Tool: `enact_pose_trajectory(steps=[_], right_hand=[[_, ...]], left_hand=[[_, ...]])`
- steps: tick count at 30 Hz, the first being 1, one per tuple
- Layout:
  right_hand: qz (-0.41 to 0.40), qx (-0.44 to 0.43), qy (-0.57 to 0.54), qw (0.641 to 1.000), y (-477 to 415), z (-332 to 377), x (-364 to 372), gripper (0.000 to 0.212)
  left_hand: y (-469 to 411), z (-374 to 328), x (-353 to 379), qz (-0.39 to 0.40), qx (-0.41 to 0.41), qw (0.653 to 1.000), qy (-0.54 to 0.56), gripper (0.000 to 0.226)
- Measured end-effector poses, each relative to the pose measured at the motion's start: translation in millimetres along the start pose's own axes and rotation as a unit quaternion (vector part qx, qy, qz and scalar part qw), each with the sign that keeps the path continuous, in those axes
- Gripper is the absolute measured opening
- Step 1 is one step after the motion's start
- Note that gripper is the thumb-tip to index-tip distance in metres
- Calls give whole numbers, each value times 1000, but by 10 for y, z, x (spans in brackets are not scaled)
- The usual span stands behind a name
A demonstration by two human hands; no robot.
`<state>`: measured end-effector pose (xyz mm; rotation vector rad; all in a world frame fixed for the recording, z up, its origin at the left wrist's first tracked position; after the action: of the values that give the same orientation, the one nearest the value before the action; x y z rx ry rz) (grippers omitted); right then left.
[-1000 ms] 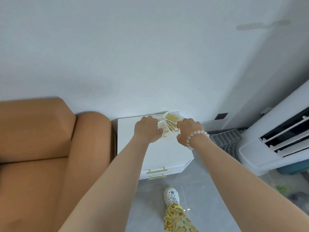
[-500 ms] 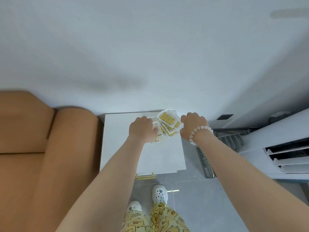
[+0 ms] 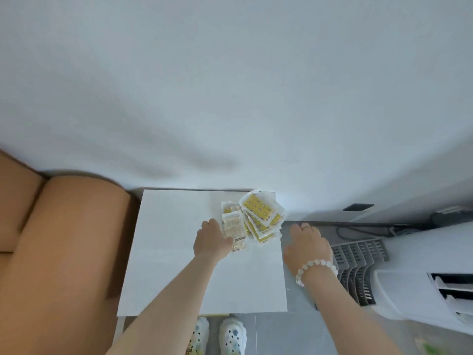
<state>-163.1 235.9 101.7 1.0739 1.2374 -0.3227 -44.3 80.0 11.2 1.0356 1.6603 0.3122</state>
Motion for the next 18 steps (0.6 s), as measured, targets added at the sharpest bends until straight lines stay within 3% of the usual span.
enact_pose_trajectory(steps=[8, 12, 18], right_hand=[[24, -10, -55, 998, -155, -31, 869, 39], [35, 1, -56, 998, -162, -114, 1144, 38], [57, 24, -69, 996, -109, -171, 1435, 37]], left_hand=[[-703, -37, 610, -10, -131, 980, 151, 66], [-785, 69, 811, -41, -191, 970, 146, 83], [-913, 210, 931, -68, -166, 969, 172, 64]])
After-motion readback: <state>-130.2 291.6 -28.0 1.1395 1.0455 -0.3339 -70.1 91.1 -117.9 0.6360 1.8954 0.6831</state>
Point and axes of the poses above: each hand's wrist, its own y-axis away from the middle knuckle, its own x-axis out of the palm, z = x × y, the point moved 6 cm from there along -y, towards the middle knuckle, and after that the axes turned 3 degrees about z, right-handed, at the moved point
